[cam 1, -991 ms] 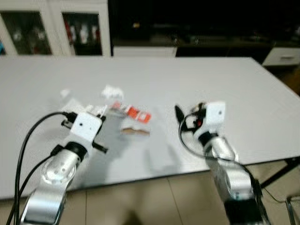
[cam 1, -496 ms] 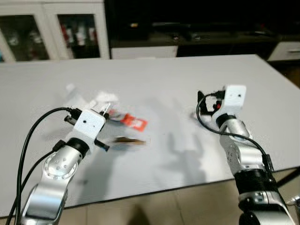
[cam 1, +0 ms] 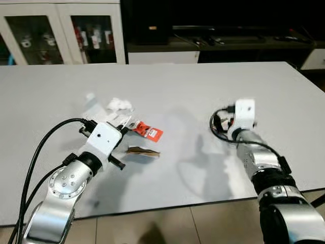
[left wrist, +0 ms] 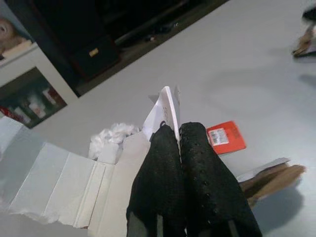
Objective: Picking trash to rubbish bin
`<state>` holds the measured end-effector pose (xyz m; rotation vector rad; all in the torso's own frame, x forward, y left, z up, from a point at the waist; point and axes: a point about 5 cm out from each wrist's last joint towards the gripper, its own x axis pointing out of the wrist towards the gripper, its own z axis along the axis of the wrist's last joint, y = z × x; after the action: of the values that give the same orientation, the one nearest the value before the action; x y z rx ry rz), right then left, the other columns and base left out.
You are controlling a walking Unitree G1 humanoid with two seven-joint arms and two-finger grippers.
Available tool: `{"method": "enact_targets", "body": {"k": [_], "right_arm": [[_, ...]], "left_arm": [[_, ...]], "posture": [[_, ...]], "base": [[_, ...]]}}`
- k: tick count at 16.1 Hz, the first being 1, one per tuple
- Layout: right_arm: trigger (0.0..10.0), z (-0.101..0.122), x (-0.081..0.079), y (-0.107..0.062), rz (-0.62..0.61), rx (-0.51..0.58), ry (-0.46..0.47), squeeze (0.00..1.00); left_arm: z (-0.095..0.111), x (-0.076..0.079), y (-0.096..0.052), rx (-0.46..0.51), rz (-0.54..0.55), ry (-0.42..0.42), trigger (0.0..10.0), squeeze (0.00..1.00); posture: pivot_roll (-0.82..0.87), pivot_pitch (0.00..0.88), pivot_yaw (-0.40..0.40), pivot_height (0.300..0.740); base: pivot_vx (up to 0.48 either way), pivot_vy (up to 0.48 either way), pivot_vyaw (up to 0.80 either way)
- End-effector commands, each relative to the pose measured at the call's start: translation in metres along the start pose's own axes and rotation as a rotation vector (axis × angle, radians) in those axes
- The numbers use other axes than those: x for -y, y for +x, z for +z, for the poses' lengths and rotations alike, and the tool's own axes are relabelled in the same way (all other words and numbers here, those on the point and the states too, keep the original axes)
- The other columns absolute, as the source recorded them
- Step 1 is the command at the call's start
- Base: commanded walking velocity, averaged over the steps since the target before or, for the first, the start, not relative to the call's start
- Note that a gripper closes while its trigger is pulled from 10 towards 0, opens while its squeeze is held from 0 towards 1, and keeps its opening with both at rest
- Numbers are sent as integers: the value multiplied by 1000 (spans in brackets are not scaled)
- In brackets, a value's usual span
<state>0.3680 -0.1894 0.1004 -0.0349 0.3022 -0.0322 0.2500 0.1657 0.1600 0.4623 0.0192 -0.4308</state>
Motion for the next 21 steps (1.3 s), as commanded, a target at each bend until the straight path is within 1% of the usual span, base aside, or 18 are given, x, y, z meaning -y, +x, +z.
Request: {"method": "enact_targets", "body": {"k": [1, 3, 4, 7, 8, 9, 10, 11, 13, 14, 17, 18, 19, 20, 21], "right_arm": [[10000, 8, 4, 3, -33, 27, -22, 0], [10000, 8, 2, 4, -28, 39, -39, 0], [10000, 6, -3, 5, 2, 43, -43, 0], [10000, 2, -8, 6, 9, 36, -54, 0], [10000, 2, -7, 6, -20, 34, -79, 0], [10000, 4, 0, 7, -79, 36, -84, 0], [10000, 4, 1, 7, -91, 36, -86, 0], [10000, 5, 4, 7, -115, 36, -86, 0], [10000, -2, 8, 6, -139, 9, -104, 0], [10000, -3, 8, 5, -139, 3, -105, 0], [10000, -17, 7, 3, -148, -82, -99, 0], [10000, -23, 6, 3, -144, -119, -61, 0], [10000, -26, 5, 2, -141, -134, -29, 0], [9451, -26, 5, 2, -141, -135, -4, 0], [8471, -26, 6, 2, -141, -136, 1, 0]], "left_arm": [[4, 3, -3, 7, -25, 6, 10000, 0], [4, 2, -7, 3, -22, 7, 10000, 0], [3, -1, -10, -6, -15, 13, 10000, 0], [4, -6, -16, -18, -7, 25, 10000, 0], [4, -6, -18, -25, -11, 25, 10000, 0], [5, -6, -23, -34, -27, 26, 10000, 0], [5, -6, -24, -36, -30, 26, 10000, 0], [5, -6, -29, -47, -36, 31, 10000, 0], [2, -6, -38, -76, -43, 38, 10000, 0], [2, -6, -39, -79, -43, 39, 10000, 0], [4, -8, -45, -97, -51, 42, 10000, 0], [4, -9, -46, -102, -52, 46, 10000, 0], [4, -10, -46, -105, -52, 50, 10000, 0], [5, -10, -46, -103, -50, 48, 10000, 0], [5, -10, -46, -104, -51, 48, 10000, 0]], "posture": [[118, 0, -50, 740], [135, 0, -49, 740], [143, 0, -46, 740], [189, 0, -40, 740], [189, 0, -40, 740], [217, 21, -38, 740], [217, 21, -38, 740], [240, 37, -37, 740], [242, 39, -38, 740], [266, 51, -35, 740], [279, 55, -33, 740], [283, 54, -34, 740], [287, 53, -36, 740], [290, 54, -36, 740], [290, 54, -36, 740]], "base": [[0, 0, 0], [0, 0, 0], [0, 0, 0], [0, 0, 0], [0, 0, 0], [0, 0, 0], [0, 0, 0], [0, 0, 0], [0, 0, 0], [0, 0, 0], [0, 0, 0], [0, 0, 0], [0, 0, 0], [0, 0, 0], [0, 0, 0]]}}
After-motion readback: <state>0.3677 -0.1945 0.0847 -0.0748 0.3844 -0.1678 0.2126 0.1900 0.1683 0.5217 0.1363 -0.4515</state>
